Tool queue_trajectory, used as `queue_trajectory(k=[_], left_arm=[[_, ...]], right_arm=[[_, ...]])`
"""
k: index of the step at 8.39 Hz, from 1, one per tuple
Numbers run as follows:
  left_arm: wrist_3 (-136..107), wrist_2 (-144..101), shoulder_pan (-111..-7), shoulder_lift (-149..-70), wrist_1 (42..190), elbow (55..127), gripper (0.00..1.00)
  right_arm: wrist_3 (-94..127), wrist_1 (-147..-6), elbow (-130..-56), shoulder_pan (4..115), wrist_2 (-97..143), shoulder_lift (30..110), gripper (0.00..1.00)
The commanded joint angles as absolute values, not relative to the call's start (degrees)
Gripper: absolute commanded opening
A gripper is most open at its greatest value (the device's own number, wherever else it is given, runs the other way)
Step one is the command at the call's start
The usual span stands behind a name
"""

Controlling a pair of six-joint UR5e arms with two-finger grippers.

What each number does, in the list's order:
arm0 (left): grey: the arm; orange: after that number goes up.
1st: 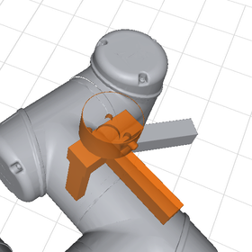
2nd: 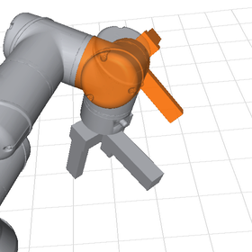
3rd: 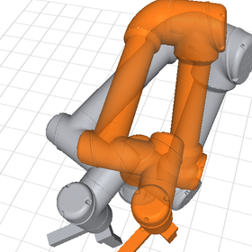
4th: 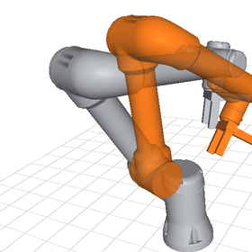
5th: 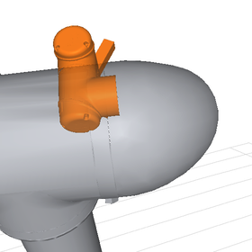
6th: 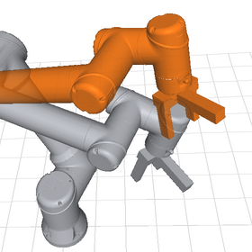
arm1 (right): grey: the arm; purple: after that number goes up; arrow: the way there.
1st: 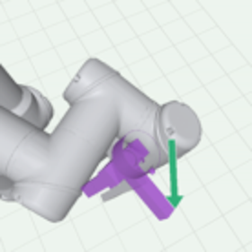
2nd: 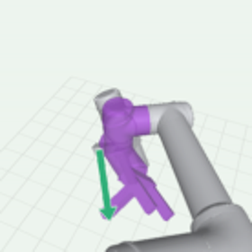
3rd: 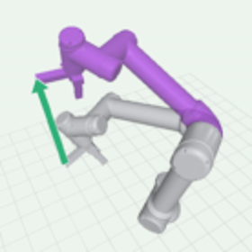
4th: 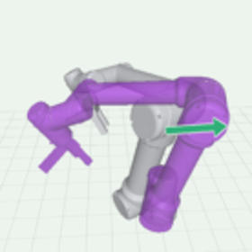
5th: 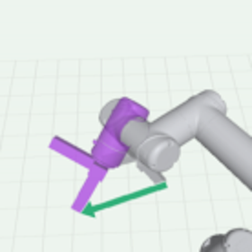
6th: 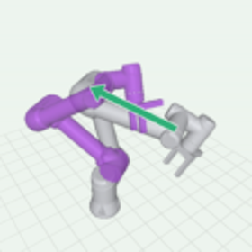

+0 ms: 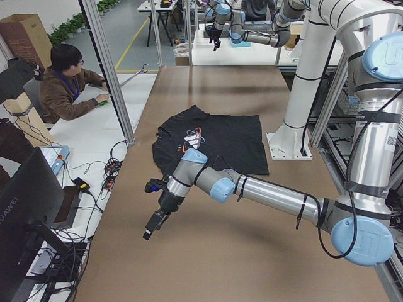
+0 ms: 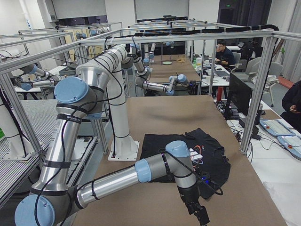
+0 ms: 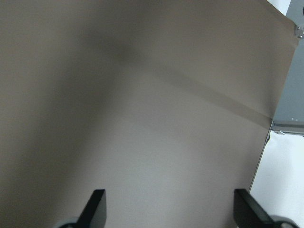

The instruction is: Fold clothes

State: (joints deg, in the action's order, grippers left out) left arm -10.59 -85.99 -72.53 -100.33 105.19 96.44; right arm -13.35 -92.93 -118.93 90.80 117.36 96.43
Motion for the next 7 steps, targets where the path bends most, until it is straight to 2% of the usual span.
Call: queue_trajectory(k=[1, 4, 7], left_arm=[[-10.7, -86.4, -72.4, -99.1, 105.4, 97.6, 1.0], [-13.5, -87.8, -72.1, -99.1, 105.5, 98.1, 1.0], [-23.2, -100.3, -70.9, -99.8, 112.5, 97.6, 1.0]], right_arm=[[-13.6, -92.9, -119.1, 90.8, 117.5, 96.6, 0.94], [-13.5, -92.9, -118.3, 90.6, 117.3, 96.3, 0.94], [-12.9, -92.8, -113.1, 90.3, 117.5, 93.0, 0.94]])
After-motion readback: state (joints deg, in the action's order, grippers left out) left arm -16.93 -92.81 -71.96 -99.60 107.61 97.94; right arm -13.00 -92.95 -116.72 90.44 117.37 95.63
